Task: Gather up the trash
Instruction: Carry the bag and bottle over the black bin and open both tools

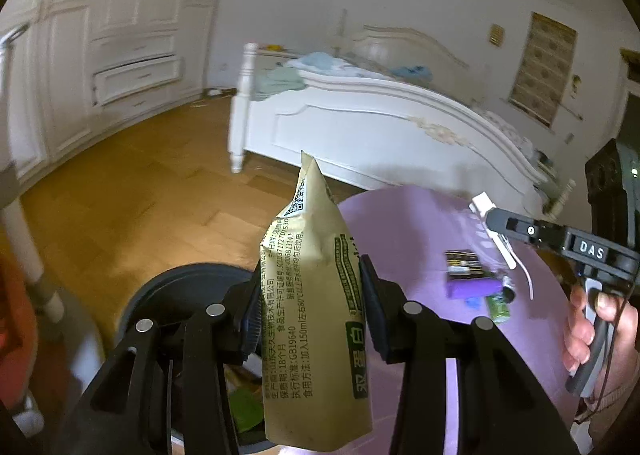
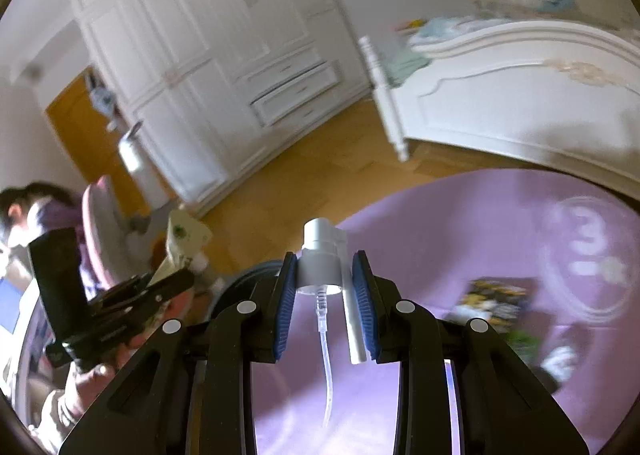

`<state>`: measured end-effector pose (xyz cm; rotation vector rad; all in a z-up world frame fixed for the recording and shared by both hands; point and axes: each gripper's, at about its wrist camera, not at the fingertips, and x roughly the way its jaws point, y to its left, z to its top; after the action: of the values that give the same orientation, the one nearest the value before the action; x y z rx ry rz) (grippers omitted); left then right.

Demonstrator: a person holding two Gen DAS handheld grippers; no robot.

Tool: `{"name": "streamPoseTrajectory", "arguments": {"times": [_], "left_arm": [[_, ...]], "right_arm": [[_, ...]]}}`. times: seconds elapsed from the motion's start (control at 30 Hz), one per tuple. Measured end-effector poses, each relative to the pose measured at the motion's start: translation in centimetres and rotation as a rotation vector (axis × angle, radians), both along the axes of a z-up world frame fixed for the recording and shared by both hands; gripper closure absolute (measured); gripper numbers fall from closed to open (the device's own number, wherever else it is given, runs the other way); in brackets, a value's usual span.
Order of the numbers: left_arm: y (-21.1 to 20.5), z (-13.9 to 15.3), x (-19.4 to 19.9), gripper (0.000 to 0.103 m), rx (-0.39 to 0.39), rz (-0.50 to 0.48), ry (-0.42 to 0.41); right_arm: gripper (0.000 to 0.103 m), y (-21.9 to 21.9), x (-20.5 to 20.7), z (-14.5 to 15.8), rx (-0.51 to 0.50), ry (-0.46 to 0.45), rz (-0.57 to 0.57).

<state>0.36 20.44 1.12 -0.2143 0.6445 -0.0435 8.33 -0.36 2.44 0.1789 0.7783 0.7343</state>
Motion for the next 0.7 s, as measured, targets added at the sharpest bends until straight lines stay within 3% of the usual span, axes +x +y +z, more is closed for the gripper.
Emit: {"name": "streamPoseTrajectory", "arguments": {"times": [0.17,0.43,0.7], "left_arm": [[2.7,-1.3,-1.6,0.06,-0.009,0.07,0.011],[6.5,-4.1,-2.4,0.06,-0.05,0.13,0.049],[8.7,-6.4,-2.6,0.058,-0.093,0.142,0.095]], "right_arm": [[0.079,5.7,-1.0,-0.5,-0.029,0.023,0.094],[0.079,12.6,-1.4,-2.2,-0.076,0.049,0.185],[0.079,13.7,-0.1,-4.1,-0.111,0.092,0.165]]}}
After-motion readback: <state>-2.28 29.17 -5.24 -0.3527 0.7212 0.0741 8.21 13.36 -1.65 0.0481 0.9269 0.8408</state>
